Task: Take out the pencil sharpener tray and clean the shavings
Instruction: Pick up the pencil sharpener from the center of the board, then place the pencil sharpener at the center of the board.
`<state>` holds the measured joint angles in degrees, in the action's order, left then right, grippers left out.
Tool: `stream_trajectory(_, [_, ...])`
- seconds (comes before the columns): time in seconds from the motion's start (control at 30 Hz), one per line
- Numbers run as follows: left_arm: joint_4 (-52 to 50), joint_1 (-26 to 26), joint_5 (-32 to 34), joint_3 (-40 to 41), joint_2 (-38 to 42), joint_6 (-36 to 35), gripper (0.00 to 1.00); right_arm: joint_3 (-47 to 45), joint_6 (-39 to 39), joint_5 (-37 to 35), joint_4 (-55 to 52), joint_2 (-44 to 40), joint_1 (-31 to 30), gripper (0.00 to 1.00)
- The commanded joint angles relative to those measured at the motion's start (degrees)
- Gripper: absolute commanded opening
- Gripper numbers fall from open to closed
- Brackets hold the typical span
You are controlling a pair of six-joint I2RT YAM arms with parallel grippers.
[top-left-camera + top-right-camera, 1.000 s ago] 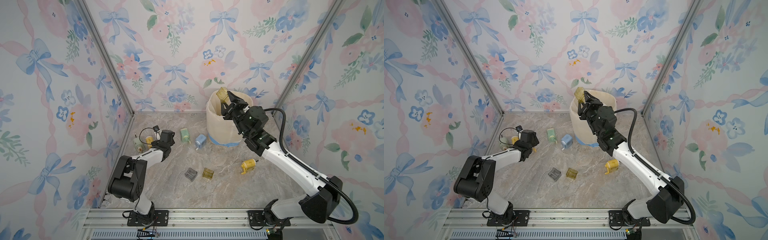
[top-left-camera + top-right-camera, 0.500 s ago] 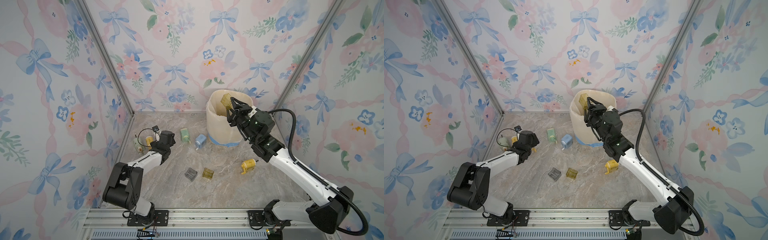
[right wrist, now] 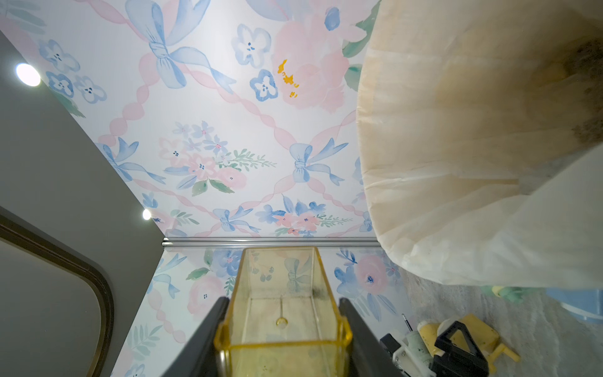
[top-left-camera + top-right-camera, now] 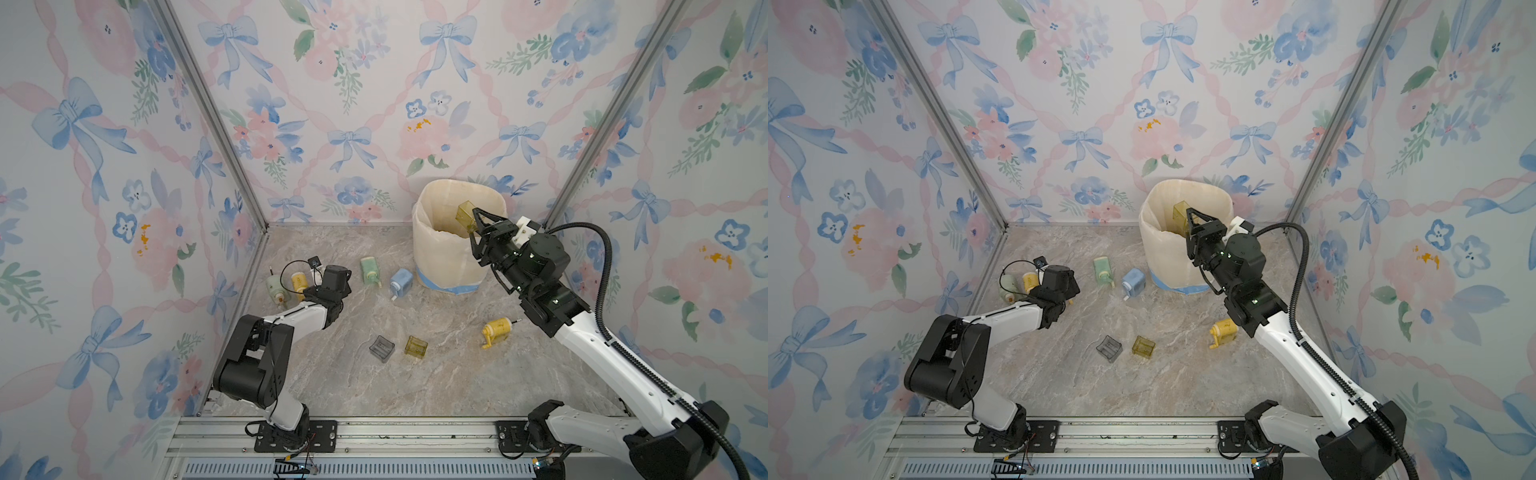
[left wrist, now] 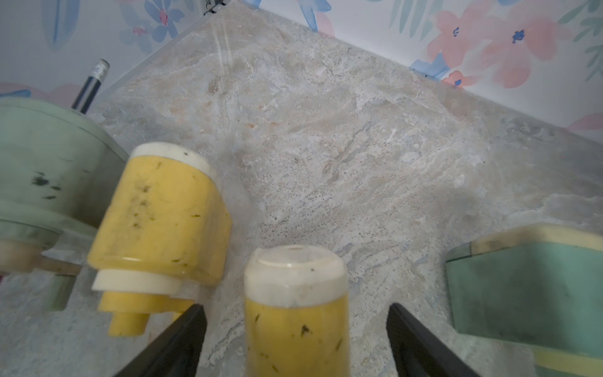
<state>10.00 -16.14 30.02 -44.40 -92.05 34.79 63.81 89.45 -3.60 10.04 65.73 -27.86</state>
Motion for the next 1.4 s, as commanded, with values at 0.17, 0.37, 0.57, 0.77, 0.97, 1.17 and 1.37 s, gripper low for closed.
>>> stream_trajectory(0.17, [-1.79,1.55,-1.11,-3.75,-3.8,-1.09,0.71,-2.41,-5.54,5.72,-2.61,-6.56,3.88,0.27])
stream_trajectory(0.37, [-6.16,3.36,-4.37,-7.68,-4.8,-3.65,0.43,-3.09,-11.06,9.44,-9.54,-10.72,6.57,0.28])
stream_trajectory(0.57, [-11.68,5.74,-7.77,-11.99,-5.22,-6.31,0.27,0.06,-24.65,11.81,-20.8,-13.23,6.89,0.28])
stream_trajectory(0.77, [-18.19,6.84,-11.94,-17.36,-7.52,-8.05,0.22,0.98,-34.13,15.5,-23.74,-14.76,6.58,0.28])
stream_trajectory(0.97, [-24.0,10.75,-24.0,-21.64,-10.64,-9.63,0.16,1.05,-42.31,19.15,-29.43,-14.7,3.99,0.28])
stream_trajectory(1.17, [-28.09,11.39,-23.43,-24.39,-12.18,-12.55,0.13,-4.23,-51.88,14.9,-32.01,-17.93,-3.94,0.3])
stream_trajectory(1.37, [-31.68,11.48,-22.01,-26.74,-13.59,-14.94,0.14,-7.67,-60.07,1.7,-36.25,-18.85,-15.8,0.3])
